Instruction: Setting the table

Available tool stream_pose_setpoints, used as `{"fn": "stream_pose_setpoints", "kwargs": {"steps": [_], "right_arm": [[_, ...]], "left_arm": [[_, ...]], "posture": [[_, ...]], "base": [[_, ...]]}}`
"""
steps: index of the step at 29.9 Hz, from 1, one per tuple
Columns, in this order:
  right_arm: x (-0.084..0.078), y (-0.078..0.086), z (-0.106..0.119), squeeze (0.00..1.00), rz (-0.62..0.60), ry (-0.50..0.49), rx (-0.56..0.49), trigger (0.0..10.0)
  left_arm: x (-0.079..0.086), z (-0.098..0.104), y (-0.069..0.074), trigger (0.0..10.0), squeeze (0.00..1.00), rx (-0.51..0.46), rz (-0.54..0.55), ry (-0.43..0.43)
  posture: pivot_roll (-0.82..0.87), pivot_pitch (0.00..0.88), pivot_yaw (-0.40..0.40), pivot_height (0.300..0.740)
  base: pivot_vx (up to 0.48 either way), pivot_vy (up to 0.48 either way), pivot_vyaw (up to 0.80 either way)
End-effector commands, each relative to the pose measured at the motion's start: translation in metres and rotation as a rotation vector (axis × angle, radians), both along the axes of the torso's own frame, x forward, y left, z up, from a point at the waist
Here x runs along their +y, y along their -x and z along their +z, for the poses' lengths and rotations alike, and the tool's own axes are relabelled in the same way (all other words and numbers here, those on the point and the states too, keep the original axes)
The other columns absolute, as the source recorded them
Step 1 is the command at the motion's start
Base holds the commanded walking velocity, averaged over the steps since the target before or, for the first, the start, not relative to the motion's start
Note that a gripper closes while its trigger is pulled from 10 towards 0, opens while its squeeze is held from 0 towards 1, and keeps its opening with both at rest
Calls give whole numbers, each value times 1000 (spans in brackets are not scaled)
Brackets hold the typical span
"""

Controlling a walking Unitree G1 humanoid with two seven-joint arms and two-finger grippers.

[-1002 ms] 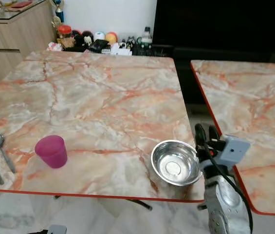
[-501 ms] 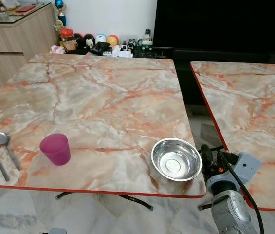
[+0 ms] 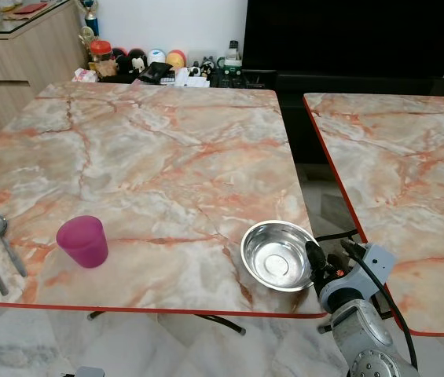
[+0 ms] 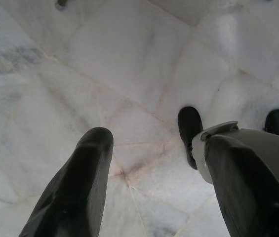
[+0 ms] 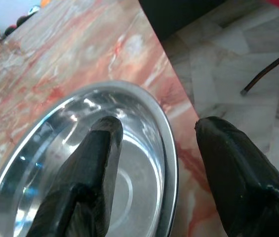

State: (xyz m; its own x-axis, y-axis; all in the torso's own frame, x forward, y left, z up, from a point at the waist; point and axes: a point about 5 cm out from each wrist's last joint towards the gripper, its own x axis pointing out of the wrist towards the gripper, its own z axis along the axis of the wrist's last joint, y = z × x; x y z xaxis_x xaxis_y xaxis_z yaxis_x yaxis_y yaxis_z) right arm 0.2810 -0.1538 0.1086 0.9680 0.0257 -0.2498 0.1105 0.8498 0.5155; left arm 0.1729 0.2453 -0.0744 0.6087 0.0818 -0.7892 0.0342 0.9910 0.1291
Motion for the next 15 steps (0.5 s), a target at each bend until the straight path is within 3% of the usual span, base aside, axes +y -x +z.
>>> {"fn": "stream_pose_setpoints", "kwargs": {"steps": [1,8,15], "right_arm": [[4,-1,-2,0,26,-28,14,10000],[10,-1,-10,0,62,-40,51,10000],[10,-3,-6,0,65,-43,40,10000]], "left_arm": [[-1,-5,10,10000,0,38,-10,-5],[-7,-7,12,10000,0,50,-59,-3],[-10,-6,8,10000,0,28,-59,2]], "posture": [[-36,86,-4,740],[-28,29,3,740],[-29,72,0,740]], "base": [[0,0,0],[0,0,0],[0,0,0]]}}
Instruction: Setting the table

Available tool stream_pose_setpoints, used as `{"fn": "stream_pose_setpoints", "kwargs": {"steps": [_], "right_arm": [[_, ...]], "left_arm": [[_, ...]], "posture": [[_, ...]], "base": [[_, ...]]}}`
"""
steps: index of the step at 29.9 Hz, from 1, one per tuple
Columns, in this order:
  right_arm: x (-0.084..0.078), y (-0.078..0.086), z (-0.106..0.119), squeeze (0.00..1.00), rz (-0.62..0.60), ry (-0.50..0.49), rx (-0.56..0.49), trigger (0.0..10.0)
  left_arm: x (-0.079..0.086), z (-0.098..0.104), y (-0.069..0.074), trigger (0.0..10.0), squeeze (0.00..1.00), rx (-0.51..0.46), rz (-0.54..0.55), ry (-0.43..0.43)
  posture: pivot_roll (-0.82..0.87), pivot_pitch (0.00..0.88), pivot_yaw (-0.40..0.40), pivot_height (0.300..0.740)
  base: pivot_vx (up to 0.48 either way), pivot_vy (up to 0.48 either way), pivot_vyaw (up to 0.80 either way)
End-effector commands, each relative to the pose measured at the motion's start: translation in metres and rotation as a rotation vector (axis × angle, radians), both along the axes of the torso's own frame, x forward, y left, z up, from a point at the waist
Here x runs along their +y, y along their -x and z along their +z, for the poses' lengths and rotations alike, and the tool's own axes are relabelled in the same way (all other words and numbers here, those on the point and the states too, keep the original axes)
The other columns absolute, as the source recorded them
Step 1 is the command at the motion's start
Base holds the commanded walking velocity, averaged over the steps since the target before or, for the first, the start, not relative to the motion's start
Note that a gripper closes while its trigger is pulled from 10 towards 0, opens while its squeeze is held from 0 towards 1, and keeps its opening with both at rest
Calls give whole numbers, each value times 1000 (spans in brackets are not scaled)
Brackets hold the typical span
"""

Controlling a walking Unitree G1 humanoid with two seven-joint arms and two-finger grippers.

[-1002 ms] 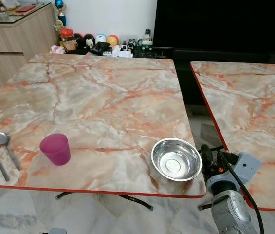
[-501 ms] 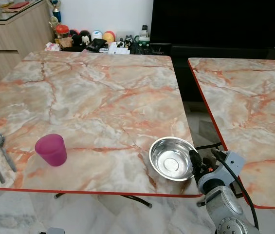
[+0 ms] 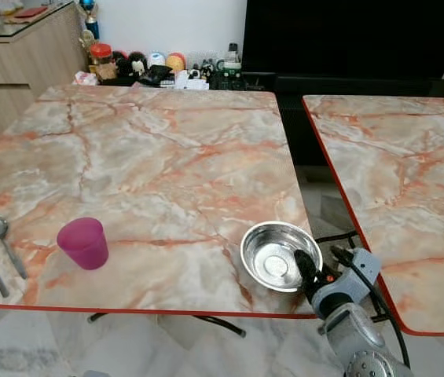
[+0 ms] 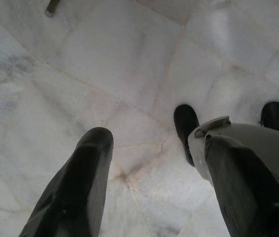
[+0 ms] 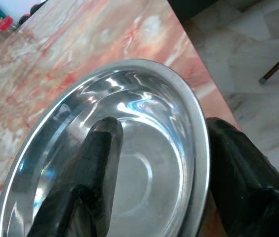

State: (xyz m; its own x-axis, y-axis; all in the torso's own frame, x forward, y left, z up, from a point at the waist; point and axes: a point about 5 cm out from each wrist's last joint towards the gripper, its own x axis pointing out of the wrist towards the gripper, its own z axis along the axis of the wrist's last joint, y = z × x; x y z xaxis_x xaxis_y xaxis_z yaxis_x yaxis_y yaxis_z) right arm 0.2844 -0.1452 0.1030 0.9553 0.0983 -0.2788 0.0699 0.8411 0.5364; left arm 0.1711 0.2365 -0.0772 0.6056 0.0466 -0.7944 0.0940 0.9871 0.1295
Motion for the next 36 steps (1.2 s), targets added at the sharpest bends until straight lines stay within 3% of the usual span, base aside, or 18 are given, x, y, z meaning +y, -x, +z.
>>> {"fn": "stream_pose_setpoints", "kwargs": {"steps": [1,2,3,4,5,8,10,11,30,31,32,33,35,36], "right_arm": [[1,0,-1,0,-3,-15,8,10000],[0,1,-2,0,-8,-17,15,4235],[0,1,-2,0,-8,-17,15,4235],[0,1,-2,0,-6,-16,17,2549],[-1,0,-2,0,-8,-17,17,0],[-2,-1,-2,0,-12,-19,18,275],[-2,-2,-2,0,-12,-19,18,4549],[-2,-3,-1,0,-12,-19,19,10000],[-2,-2,-9,0,-19,-24,56,9961],[-1,-3,-9,0,-17,-27,52,3333],[-1,-3,-9,0,-17,-27,52,3333],[-1,-3,-8,0,-15,-29,50,2078],[0,-3,-8,0,-12,-30,48,1765],[1,-4,-8,0,-11,-30,48,1137]], "left_arm": [[-1,-3,6,10000,0,20,0,2],[-2,-4,7,10000,0,26,-2,3],[-2,-4,7,10000,0,26,-2,3],[-2,-4,8,10000,0,29,-4,3],[-2,-4,8,10000,0,30,-3,2],[-2,-4,8,10000,0,31,-2,0],[-1,-4,8,10000,0,32,0,-1],[0,-4,8,10000,0,32,3,-3],[4,-3,7,10000,0,33,0,-9],[3,-3,7,10000,0,33,-2,-9],[3,-3,7,10000,0,33,-2,-9],[3,-3,7,10000,0,32,-2,-8],[3,-3,7,10000,0,32,-3,-9],[2,-3,7,10000,0,32,-4,-9]], "posture": [[-29,72,0,740],[-28,75,1,740],[-28,75,1,740],[-29,83,-2,740],[-25,94,-4,740],[-24,103,-5,740],[-23,108,-5,740],[-22,111,-5,740],[-15,119,-2,740],[-14,118,-2,740],[-14,118,-2,740],[-14,118,-2,740],[-12,115,-3,740],[-12,115,-3,740]], "base": [[0,0,0],[0,0,0],[0,0,0],[0,0,0],[0,0,0],[0,0,0],[0,0,0],[0,0,0],[0,0,0],[0,0,0],[0,0,0],[0,0,0],[0,0,0],[0,0,0]]}}
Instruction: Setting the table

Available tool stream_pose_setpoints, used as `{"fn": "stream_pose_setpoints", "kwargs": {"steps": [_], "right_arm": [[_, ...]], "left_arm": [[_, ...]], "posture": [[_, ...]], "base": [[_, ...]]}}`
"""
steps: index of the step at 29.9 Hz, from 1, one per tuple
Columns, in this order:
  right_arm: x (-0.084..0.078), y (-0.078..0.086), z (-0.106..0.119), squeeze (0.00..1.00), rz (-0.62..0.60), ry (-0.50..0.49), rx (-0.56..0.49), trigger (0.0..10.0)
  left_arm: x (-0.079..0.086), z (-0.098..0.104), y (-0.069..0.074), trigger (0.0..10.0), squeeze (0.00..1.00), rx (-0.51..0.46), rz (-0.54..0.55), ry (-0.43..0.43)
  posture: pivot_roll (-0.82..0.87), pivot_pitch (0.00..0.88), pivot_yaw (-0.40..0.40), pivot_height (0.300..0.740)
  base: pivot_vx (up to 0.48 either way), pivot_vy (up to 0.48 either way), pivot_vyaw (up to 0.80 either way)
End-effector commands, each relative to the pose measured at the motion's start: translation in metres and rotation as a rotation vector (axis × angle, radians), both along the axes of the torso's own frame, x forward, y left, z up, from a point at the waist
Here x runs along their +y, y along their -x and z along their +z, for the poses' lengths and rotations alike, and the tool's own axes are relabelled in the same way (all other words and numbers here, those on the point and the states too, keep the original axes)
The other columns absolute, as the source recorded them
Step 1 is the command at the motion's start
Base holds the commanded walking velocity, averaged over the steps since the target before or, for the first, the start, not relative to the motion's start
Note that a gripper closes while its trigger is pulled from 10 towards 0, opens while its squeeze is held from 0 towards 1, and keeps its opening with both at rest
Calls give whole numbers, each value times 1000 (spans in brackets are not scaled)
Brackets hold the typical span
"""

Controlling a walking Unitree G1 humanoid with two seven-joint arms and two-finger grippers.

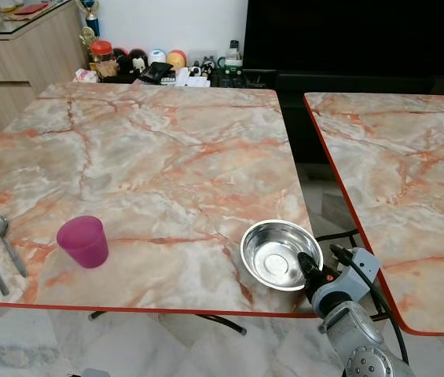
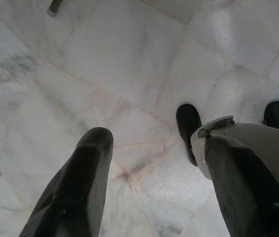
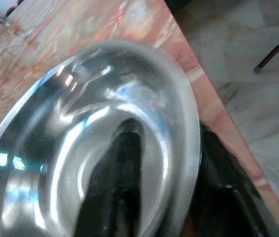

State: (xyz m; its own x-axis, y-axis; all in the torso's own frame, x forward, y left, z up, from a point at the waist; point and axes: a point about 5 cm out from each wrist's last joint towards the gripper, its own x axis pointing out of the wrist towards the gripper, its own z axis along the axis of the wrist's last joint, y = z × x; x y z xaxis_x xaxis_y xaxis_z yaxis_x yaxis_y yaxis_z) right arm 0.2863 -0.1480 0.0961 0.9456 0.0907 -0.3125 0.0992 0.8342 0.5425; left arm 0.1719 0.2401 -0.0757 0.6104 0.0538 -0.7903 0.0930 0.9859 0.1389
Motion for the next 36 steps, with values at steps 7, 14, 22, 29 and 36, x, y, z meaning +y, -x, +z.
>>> {"fn": "stream_pose_setpoints", "kwargs": {"steps": [7,14,22,29,36], "right_arm": [[6,-3,1,0,0,-28,-2,1529],[7,-3,1,0,3,-29,-2,1294],[-7,-12,28,0,-174,-85,-219,2314],[-15,-18,60,0,-213,-71,-424,10000],[-18,-21,70,0,-227,-36,-515,10000]], "left_arm": [[-1,-4,8,10000,0,36,-7,-1],[-1,-4,8,10000,0,38,-7,1],[-2,-4,8,10000,0,37,-18,-8],[-1,-3,6,10000,0,23,-9,-16],[2,-2,4,10000,0,11,3,-26]], "posture": [[-10,118,-3,740],[-11,123,-4,740],[-17,132,-3,740],[-27,136,-6,740],[-29,135,-12,740]], "base": [[0,0,0],[0,0,0],[0,0,0],[0,0,0],[0,0,0]]}}
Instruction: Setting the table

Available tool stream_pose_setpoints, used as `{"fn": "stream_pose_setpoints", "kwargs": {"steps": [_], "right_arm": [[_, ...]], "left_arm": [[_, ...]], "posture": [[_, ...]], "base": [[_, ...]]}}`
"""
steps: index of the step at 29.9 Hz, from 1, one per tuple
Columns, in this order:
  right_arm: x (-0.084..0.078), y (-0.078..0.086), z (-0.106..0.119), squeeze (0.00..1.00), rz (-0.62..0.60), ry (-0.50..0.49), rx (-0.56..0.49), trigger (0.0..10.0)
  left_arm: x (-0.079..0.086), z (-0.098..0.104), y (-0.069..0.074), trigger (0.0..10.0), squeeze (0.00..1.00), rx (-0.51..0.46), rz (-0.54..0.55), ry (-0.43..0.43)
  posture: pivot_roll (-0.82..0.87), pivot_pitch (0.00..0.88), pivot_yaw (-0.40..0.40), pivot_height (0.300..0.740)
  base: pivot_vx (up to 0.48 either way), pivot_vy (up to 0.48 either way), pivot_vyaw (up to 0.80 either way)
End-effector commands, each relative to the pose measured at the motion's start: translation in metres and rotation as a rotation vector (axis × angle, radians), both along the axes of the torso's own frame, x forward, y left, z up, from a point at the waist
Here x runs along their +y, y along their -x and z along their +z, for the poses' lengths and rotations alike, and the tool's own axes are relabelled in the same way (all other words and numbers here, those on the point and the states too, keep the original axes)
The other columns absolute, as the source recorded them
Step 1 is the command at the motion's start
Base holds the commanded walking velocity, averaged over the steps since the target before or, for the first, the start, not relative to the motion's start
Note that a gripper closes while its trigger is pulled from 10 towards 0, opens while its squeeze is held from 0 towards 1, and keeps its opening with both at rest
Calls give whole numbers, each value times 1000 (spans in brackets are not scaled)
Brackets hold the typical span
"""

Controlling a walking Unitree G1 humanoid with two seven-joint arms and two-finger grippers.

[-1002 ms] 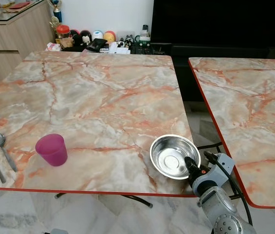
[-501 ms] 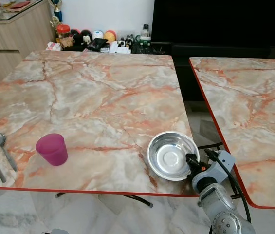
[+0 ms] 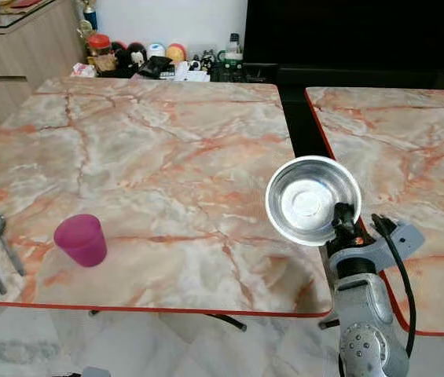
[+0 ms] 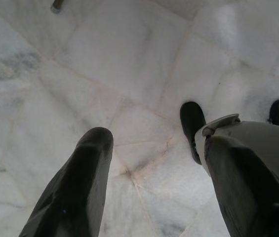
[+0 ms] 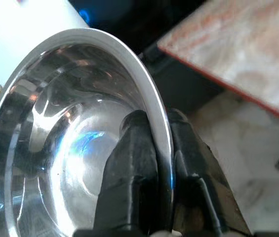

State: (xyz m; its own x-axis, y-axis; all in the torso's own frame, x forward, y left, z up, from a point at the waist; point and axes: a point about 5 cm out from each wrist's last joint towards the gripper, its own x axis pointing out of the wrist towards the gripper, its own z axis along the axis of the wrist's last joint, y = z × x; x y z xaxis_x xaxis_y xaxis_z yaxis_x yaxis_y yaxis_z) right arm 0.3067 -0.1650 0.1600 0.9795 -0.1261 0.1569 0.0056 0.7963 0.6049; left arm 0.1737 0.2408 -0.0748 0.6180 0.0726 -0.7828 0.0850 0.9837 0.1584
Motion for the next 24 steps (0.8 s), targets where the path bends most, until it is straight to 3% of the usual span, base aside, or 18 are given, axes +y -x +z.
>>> {"fn": "stream_pose_setpoints", "kwargs": {"steps": [1,6,7,13,20,24], "right_arm": [[-1,-1,8,0,-11,30,-45,10000],[-2,-1,16,0,-13,129,-77,10000],[-5,-2,22,0,-25,230,-98,10000],[-12,0,30,0,-31,385,-141,10000],[-20,2,28,0,-53,408,-130,10000],[-19,1,29,0,-64,372,-139,10000]], "left_arm": [[2,-3,6,10000,0,21,-5,-10],[3,-2,6,10000,0,16,-6,-14],[1,0,2,10000,0,1,-7,-11],[-3,1,-3,10000,0,-16,-13,-4],[-3,2,-6,10000,0,-27,-17,-5],[-5,3,-8,10000,0,-36,-21,-1]], "posture": [[-29,135,-12,740],[-36,125,-17,740],[-37,120,-21,740],[-45,107,-25,740],[-44,100,-26,740],[-46,97,-25,740]], "base": [[0,-289,0],[0,-407,0],[0,-412,0],[0,-414,0],[0,-415,0],[0,-412,0]]}}
